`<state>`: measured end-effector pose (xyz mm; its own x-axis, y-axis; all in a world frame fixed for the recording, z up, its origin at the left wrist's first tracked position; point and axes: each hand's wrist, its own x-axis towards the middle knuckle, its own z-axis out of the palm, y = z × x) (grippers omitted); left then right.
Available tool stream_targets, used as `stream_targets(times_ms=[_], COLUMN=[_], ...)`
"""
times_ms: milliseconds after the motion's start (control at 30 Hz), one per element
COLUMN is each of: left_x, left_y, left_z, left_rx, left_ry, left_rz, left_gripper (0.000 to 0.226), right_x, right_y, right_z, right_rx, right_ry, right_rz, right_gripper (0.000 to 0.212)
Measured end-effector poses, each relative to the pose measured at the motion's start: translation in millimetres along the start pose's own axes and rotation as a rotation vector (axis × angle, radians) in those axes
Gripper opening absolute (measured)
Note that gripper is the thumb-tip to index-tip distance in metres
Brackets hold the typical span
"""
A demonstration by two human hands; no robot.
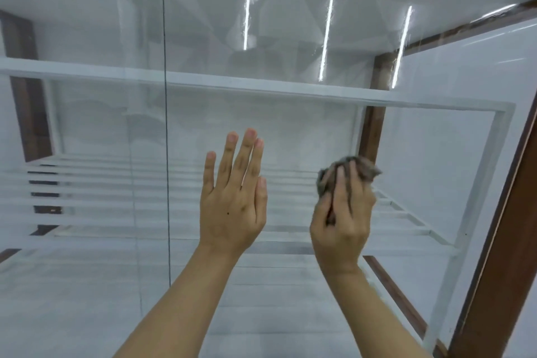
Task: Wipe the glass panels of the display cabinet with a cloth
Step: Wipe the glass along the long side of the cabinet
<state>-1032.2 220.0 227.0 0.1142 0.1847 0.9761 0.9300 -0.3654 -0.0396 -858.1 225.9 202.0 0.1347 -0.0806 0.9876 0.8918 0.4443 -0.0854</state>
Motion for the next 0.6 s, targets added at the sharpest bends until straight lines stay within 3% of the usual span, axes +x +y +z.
stream_targets(times_ms=[100, 267, 333, 400, 533, 600], left_x=[1, -2, -1, 0, -3, -4], left_y=[-3, -28, -37, -50, -76, -78], left_z=[-3, -15, -24, -36, -47, -44], left_rx=[0.012, 0.058, 0.063, 0.09, 0.18, 0.193], left_ry=[-0.027, -0.078, -0.066, -0.015, 0.016, -0.007], left_rz=[0.017, 0.118, 0.15, 0.113, 0.032, 0.022], left_gripper=[0.056, 0.055, 0.054, 0.053, 0.055, 0.056], right_x=[61, -29, -57, -43, 44, 57], right_y=[-32, -40, -24, -16, -49, -79], right_z=[29, 12, -4, -2, 35, 50], right_rx=[0.016, 0.02, -0.005, -0.025, 0.017, 0.06], right_ry=[0.131, -0.167, -0.214, -0.143, 0.099, 0.086], right_rz=[0.166, -0.182, -0.237, -0.17, 0.174, 0.169], right_gripper=[0.038, 0.041, 0.041, 0.038, 0.04, 0.041])
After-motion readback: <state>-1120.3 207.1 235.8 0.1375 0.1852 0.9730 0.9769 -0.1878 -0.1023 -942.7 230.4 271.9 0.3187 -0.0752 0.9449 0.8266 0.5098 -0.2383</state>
